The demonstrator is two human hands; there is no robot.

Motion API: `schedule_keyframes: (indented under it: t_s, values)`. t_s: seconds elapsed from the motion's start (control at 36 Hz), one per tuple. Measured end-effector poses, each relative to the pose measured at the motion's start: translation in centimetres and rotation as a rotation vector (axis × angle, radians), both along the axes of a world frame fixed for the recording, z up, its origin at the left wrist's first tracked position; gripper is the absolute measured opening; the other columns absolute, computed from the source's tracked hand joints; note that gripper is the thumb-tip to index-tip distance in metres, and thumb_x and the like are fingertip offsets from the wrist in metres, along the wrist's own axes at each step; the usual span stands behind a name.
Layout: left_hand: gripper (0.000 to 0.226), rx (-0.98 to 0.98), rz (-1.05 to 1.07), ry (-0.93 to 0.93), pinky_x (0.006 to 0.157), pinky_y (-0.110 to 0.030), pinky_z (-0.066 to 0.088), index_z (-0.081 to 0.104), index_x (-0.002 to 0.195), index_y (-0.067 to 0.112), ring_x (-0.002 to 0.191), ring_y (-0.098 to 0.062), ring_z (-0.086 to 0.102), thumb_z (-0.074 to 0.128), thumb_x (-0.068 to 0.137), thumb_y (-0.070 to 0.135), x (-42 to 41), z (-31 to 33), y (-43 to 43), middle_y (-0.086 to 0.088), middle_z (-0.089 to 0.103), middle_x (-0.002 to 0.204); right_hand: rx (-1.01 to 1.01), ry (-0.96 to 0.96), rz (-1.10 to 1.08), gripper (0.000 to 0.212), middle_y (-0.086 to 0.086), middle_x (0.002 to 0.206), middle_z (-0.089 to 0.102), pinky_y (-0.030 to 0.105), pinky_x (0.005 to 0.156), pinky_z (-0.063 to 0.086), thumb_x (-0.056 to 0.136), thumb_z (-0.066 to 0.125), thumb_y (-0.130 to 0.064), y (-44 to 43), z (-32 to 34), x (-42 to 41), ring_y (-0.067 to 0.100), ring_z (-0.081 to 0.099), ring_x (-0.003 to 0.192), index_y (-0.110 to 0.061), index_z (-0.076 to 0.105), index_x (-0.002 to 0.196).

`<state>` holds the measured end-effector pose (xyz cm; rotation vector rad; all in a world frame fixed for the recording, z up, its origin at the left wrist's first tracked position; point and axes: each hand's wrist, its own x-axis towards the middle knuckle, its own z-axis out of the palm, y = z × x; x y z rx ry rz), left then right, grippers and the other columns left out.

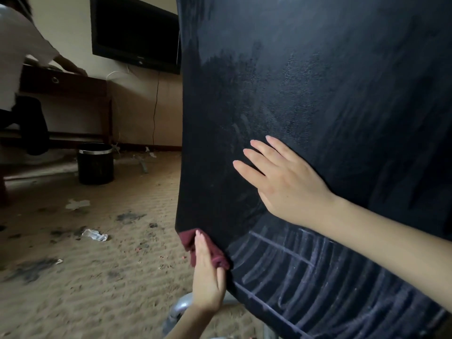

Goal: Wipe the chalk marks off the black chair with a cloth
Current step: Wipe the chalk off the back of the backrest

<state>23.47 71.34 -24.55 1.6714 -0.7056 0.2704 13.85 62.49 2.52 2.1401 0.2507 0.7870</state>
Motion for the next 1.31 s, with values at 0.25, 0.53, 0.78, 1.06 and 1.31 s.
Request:
schedule_keyframes:
  t_s: [0.25,0.53,0.78,1.06,1.31]
  values:
    - [0.07,-0.045,-0.114,-0.598,0.12,-0.042,0.004,0.015,0.147,-0.009,0.146,-0.033,0.007,0.036,0.088,0.023,-4.0,14.3,-3.1,-0.023,0.01,0.156,0.383,-0.016,0.325,0.047,0.011,0.12,0.064,0.038,0.109,0.036,0.085,0.035,-0.003,0.9,0.7,-1.3,0.026,0.057,0.115,-0.004,0.06,0.124]
    - [0.065,-0.154,0.075,-0.049,0.103,-0.021,0.034,0.012,0.152,0.022,0.117,-0.007,0.05,0.03,0.092,0.037,3.4,13.8,-0.2,0.003,0.047,0.133,0.686,-0.017,0.492,0.05,0.015,0.122,0.061,0.029,0.115,0.029,0.082,0.037,0.015,0.9,1.6,-2.3,0.023,0.053,0.114,0.006,0.052,0.128]
    - [0.076,-0.194,-0.034,-0.134,0.12,-0.035,-0.004,-0.021,0.142,0.04,0.144,-0.002,-0.014,0.03,0.089,0.021,-0.5,13.9,-1.8,0.014,-0.023,0.155,0.912,0.003,0.528,0.039,0.008,0.115,0.064,0.013,0.099,0.04,0.089,0.039,0.01,1.4,3.1,-3.4,0.006,0.058,0.11,0.0,0.058,0.122]
    - [0.065,0.291,-0.171,-1.546,0.111,-0.042,0.023,0.035,0.141,0.006,0.129,-0.027,0.036,0.05,0.088,0.041,-10.2,18.9,-5.6,-0.008,0.048,0.139,0.177,-0.101,0.254,0.029,0.016,0.111,0.067,0.047,0.107,0.04,0.083,0.048,0.002,-1.9,7.4,-10.1,0.034,0.061,0.109,0.0,0.071,0.101]
    - [0.062,0.323,-0.021,-1.627,0.117,-0.043,0.012,0.049,0.138,0.013,0.134,-0.027,0.038,0.05,0.088,0.049,-8.6,26.8,-5.4,-0.009,0.052,0.139,0.001,-0.189,0.059,0.033,0.019,0.133,0.056,0.052,0.113,0.028,0.088,0.048,-0.005,-5.5,8.0,-17.8,0.035,0.047,0.129,-0.004,0.069,0.113]
